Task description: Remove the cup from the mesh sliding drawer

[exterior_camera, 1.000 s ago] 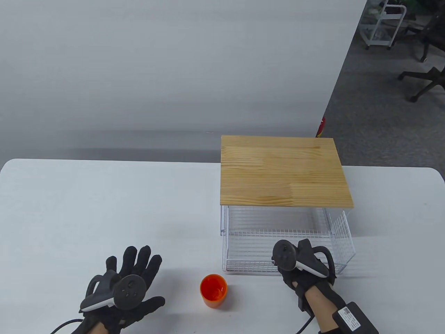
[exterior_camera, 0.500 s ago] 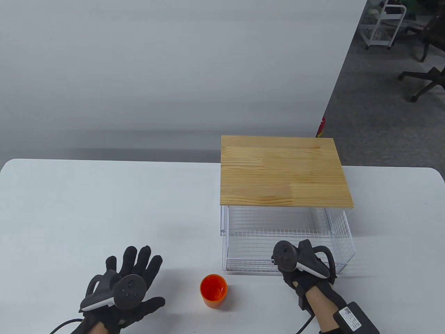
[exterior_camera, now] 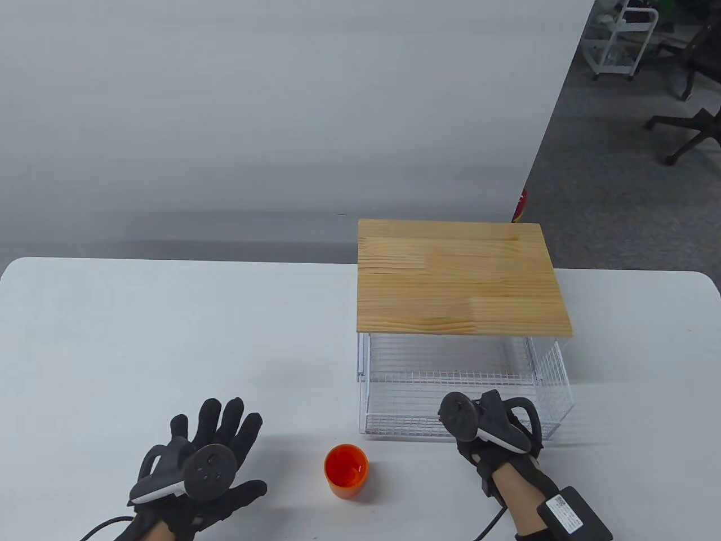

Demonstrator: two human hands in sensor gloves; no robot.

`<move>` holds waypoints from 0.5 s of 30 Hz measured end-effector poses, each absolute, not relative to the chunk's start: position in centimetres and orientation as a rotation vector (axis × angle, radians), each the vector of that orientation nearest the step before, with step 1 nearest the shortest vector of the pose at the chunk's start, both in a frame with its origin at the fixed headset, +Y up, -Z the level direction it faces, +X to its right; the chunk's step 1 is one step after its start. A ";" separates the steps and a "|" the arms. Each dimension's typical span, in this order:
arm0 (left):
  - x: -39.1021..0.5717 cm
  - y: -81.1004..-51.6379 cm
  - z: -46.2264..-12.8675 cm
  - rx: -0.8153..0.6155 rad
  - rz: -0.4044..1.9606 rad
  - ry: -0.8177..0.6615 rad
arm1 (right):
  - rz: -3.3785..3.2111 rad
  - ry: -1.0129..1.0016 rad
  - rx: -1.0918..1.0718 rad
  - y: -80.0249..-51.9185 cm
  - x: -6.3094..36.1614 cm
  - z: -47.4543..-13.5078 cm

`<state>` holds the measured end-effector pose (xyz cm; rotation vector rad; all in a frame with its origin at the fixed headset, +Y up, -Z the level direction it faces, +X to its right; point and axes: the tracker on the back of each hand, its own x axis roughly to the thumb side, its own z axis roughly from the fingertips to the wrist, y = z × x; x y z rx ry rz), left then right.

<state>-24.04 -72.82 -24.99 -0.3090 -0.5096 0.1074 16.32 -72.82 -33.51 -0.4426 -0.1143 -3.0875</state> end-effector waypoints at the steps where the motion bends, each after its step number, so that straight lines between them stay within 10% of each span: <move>1: -24.0 -72.8 -25.0 -0.309 0.107 -0.510 | -3.087 -0.110 -0.441 -72.8 16.3 -33.5; 15: -24.0 -72.8 -25.0 -0.311 0.103 -0.508 | -3.076 -0.008 -0.402 -72.6 16.2 -33.6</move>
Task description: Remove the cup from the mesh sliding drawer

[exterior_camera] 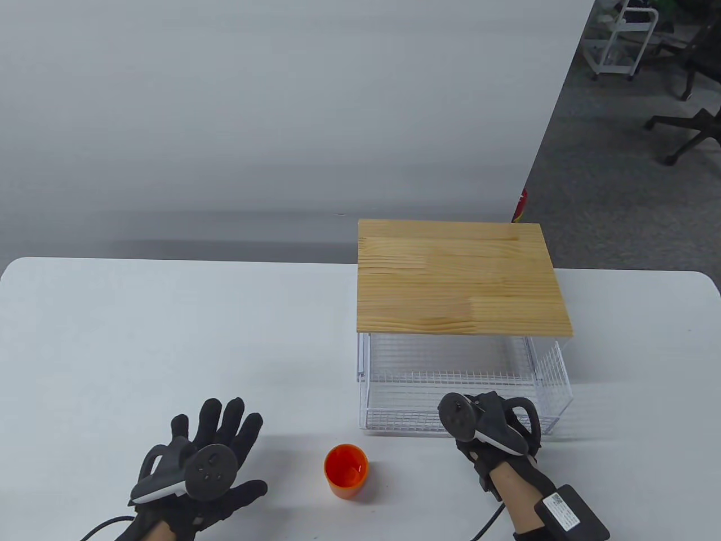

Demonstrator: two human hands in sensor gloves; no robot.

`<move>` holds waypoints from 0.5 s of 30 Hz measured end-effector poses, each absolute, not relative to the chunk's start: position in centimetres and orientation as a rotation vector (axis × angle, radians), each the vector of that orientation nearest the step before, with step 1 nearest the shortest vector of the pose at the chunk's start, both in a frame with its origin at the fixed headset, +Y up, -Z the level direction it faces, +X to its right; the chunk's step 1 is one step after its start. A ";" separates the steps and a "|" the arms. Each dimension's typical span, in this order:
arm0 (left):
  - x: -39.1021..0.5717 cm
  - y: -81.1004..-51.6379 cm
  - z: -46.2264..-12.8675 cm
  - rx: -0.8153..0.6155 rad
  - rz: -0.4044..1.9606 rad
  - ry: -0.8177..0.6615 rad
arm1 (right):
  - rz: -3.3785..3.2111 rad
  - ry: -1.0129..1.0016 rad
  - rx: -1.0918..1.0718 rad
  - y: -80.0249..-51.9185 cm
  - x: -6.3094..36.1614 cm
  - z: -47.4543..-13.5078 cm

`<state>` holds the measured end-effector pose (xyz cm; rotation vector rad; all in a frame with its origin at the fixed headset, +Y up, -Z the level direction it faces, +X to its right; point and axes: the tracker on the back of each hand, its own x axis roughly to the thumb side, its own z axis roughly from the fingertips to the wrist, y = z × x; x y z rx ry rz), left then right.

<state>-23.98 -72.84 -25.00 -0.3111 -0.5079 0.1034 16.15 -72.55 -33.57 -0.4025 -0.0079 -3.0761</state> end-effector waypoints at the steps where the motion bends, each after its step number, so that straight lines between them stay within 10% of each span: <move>1: -24.0 -72.8 -25.0 -0.311 0.104 -0.507 | -3.077 -0.005 -0.401 -72.6 16.2 -33.6; 15: -24.0 -72.9 -25.0 -0.312 0.100 -0.509 | -3.060 0.082 -0.366 -72.6 15.9 -33.7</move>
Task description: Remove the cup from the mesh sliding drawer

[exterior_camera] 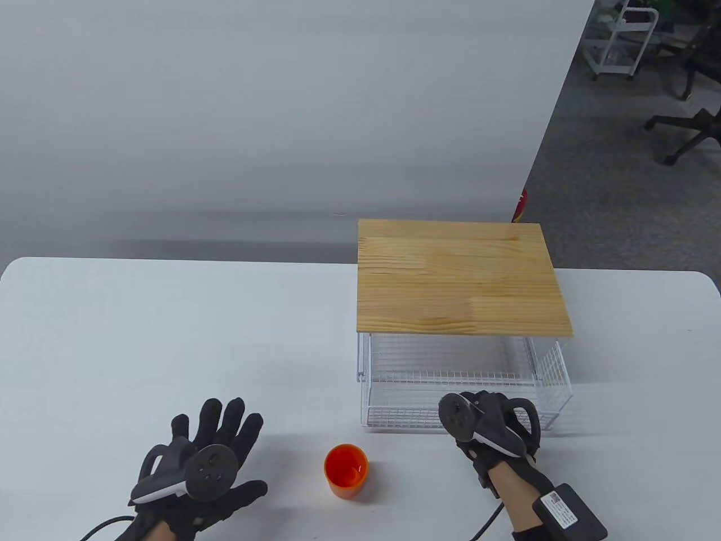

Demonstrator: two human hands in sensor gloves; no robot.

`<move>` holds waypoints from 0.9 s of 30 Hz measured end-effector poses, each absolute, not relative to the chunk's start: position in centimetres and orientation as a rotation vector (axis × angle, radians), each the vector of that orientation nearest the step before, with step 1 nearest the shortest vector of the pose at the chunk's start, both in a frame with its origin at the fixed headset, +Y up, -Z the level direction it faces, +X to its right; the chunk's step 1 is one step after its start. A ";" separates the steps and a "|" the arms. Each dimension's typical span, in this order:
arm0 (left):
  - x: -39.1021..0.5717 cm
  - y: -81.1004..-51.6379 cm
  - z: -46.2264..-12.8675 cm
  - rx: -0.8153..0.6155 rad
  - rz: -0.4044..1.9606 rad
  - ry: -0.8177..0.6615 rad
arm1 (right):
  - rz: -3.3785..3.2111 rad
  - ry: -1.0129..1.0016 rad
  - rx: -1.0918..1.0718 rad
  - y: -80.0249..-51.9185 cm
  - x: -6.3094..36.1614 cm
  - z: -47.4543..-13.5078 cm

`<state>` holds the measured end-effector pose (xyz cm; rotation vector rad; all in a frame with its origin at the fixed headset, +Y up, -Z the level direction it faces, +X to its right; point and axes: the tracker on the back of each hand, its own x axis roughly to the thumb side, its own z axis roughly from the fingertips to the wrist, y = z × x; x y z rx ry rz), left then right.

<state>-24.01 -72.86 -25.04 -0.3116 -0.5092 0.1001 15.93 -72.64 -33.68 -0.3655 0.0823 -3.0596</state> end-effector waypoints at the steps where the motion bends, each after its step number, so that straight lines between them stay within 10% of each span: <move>1: -24.0 -72.9 -25.1 -0.312 0.099 -0.509 | -3.057 0.081 -0.364 -72.6 15.9 -33.7; 27: -23.9 -73.1 -25.3 -0.338 0.095 -0.505 | -3.040 0.157 -0.301 -72.4 15.7 -34.2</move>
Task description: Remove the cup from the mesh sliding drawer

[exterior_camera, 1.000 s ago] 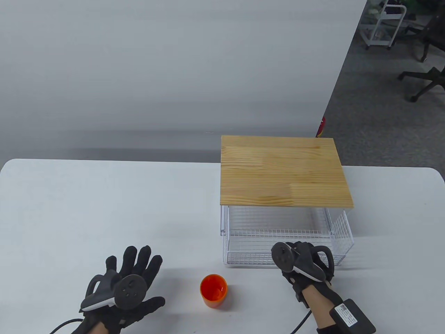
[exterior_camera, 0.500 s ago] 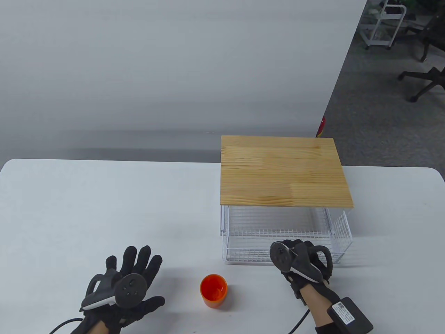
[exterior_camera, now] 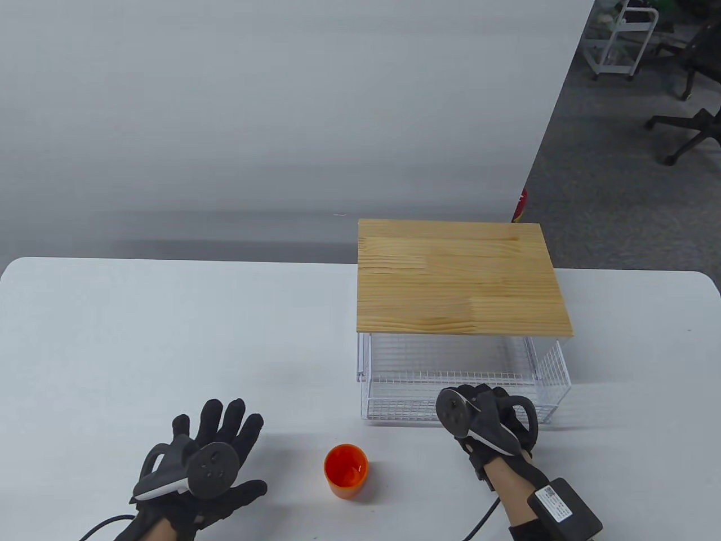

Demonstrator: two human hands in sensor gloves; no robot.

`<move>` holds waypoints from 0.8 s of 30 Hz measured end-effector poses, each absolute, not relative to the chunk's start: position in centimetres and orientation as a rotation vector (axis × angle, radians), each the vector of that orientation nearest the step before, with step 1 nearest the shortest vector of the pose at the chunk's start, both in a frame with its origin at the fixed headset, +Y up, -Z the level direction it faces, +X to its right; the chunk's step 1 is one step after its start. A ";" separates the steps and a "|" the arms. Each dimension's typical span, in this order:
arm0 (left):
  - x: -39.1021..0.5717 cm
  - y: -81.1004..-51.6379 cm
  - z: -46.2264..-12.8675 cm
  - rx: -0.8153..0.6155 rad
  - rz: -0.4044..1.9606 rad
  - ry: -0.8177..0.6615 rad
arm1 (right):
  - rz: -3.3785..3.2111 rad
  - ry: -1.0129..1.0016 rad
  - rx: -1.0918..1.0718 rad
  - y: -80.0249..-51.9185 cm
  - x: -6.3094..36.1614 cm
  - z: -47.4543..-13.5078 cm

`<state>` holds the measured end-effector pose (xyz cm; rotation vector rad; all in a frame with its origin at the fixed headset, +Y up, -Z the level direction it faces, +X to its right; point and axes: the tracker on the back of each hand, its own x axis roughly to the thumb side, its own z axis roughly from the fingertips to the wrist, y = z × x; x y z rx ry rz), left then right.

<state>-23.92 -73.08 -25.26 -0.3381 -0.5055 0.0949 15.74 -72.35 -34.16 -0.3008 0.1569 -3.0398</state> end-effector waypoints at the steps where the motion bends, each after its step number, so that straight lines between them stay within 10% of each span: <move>1: -23.9 -73.1 -25.3 -0.339 0.095 -0.505 | -3.039 0.158 -0.299 -72.4 15.7 -34.2; 24: -24.0 -73.1 -25.2 -0.328 0.096 -0.508 | -3.017 0.174 -0.246 -72.2 15.5 -34.6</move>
